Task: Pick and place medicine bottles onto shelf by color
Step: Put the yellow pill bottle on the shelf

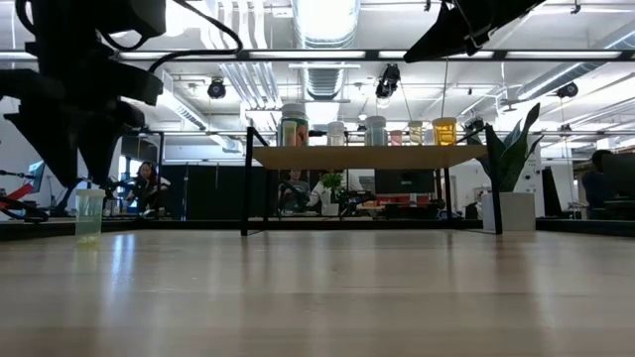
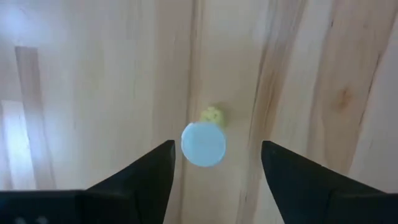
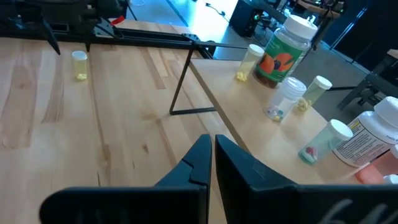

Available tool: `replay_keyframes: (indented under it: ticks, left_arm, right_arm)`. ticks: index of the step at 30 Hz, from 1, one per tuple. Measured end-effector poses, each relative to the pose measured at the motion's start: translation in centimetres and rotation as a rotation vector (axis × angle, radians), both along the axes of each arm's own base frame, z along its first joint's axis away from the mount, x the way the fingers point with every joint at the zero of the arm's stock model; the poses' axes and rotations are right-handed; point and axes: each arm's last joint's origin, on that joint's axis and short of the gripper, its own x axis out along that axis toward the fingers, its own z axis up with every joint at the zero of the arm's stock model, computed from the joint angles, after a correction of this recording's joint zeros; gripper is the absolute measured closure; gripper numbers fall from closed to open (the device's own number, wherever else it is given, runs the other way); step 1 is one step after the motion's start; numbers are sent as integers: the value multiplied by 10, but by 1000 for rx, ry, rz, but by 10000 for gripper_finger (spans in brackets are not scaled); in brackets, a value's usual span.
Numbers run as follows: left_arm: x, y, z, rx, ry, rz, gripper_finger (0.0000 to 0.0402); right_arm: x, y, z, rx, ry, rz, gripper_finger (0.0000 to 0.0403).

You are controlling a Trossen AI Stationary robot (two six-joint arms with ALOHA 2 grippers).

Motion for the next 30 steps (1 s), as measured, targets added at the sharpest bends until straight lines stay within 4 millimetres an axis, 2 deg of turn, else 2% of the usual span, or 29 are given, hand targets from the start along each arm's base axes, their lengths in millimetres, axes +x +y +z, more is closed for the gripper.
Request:
replay_keyframes:
  ticks: [11,16,30]
  left_arm:
    - [-3,6,-17,10,-4,25,180]
    - [-2,5,-18,6,-12,25,187]
    - [0,5,-15,4,-25,9,310]
  right_arm:
    - [0,0,1,2,-7,0,390]
    - [0,0,1,1,-7,0,390]
    - [0,0,0,2,-7,-1,390]
